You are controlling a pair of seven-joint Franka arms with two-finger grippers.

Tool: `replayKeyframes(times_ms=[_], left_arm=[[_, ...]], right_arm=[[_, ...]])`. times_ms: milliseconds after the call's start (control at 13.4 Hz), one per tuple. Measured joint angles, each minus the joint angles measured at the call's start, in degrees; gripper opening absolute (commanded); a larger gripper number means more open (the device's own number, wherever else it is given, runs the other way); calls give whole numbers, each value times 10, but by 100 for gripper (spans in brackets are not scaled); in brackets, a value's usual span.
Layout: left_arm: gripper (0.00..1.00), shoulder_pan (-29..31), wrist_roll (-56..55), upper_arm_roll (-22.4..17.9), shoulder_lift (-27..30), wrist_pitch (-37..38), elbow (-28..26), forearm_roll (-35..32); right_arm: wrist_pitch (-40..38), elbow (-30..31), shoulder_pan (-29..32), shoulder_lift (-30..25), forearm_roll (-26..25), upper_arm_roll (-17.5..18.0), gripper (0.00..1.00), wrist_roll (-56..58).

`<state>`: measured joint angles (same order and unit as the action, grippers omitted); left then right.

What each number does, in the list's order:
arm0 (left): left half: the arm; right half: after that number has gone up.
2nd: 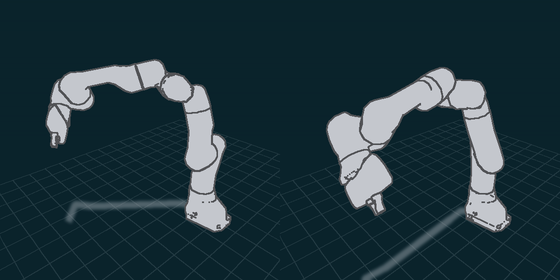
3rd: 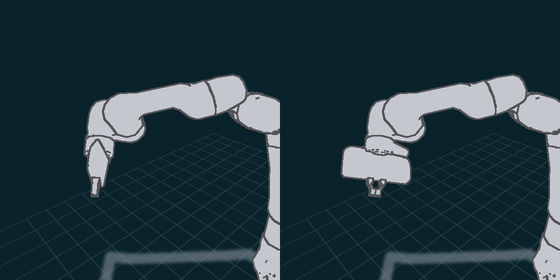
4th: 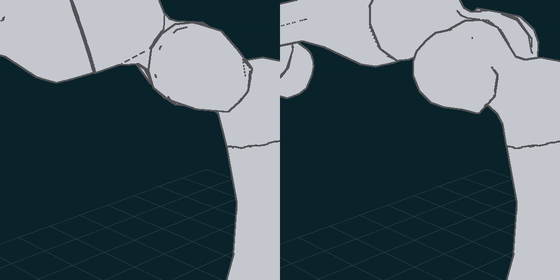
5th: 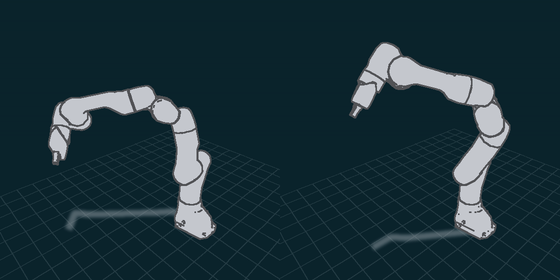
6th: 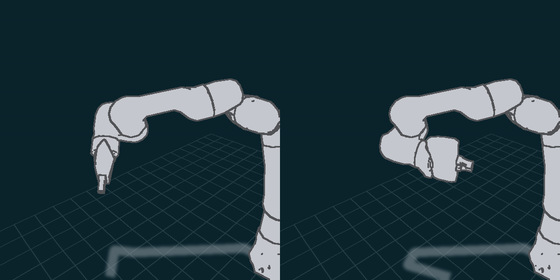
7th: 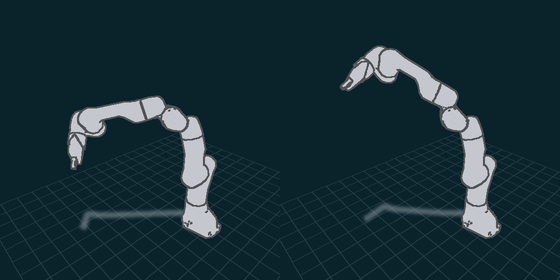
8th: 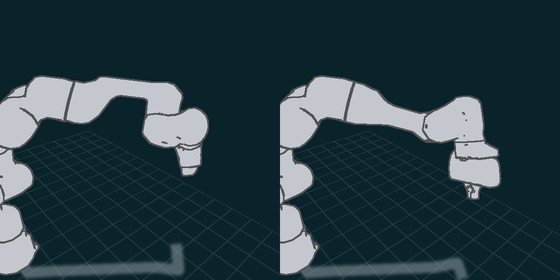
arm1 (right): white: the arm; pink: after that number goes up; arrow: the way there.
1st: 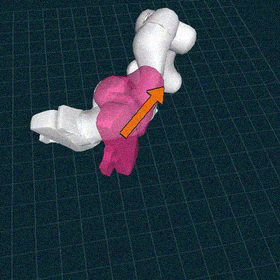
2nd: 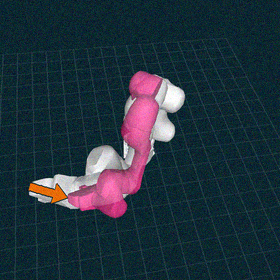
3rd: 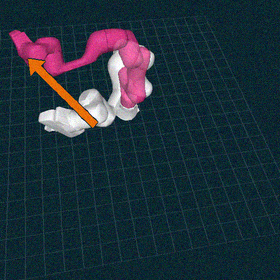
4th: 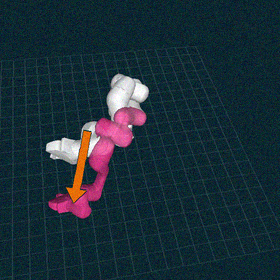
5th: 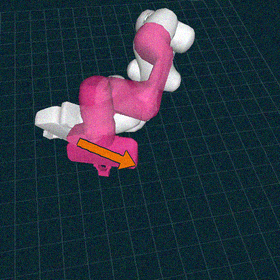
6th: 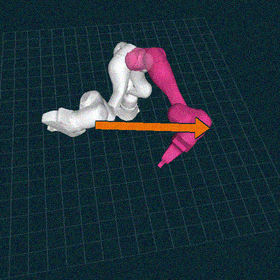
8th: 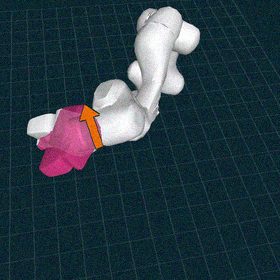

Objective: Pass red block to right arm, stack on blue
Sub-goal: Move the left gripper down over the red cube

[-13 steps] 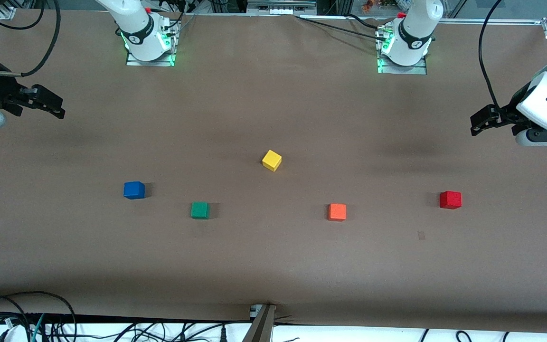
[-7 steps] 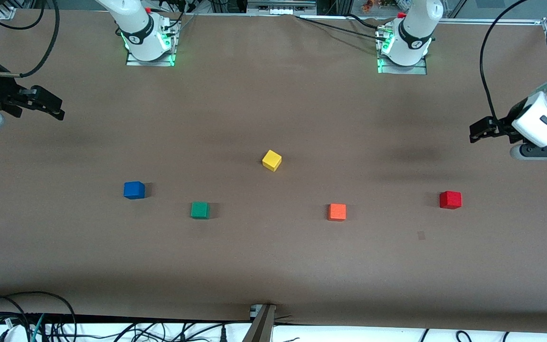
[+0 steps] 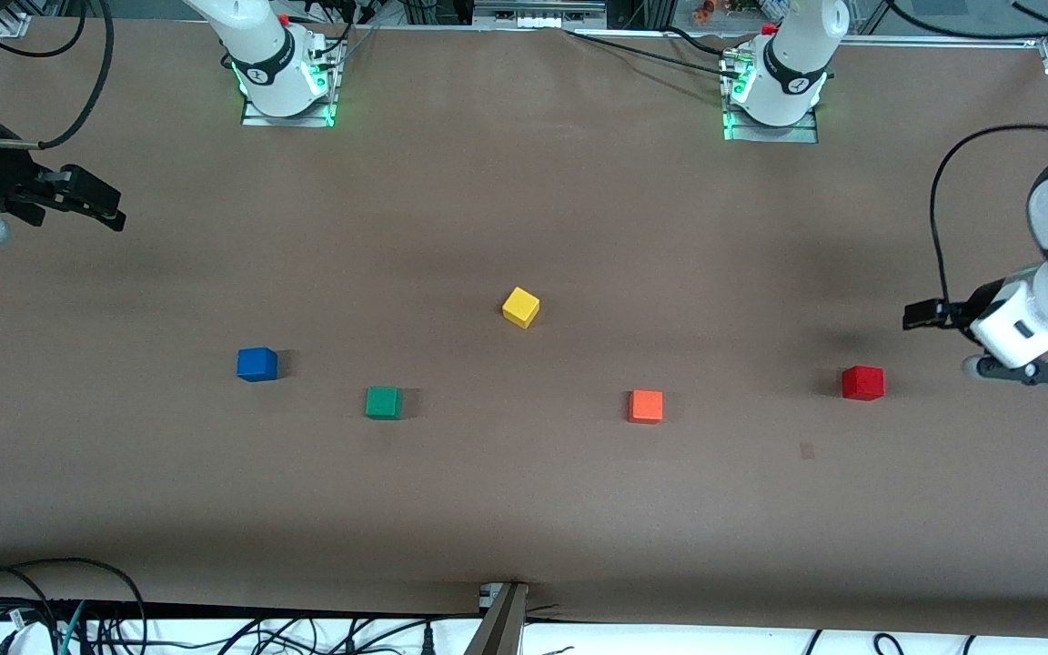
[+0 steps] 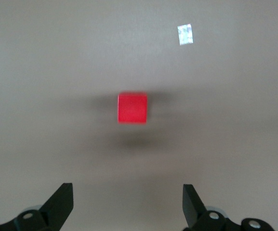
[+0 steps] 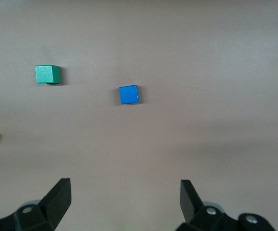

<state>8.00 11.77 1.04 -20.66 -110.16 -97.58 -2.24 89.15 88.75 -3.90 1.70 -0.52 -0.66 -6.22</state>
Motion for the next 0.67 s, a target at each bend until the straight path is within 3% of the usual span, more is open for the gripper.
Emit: replayKeyframes(times_ms=[297,669], left_arm=[[100,0,36,1,-59,-92,-7,0],[100,6,48,0,-88,-199,-56,0]], right_arm=[[0,0,0,0,1,0,100,0],[0,0,0,0,1,0,100,0]])
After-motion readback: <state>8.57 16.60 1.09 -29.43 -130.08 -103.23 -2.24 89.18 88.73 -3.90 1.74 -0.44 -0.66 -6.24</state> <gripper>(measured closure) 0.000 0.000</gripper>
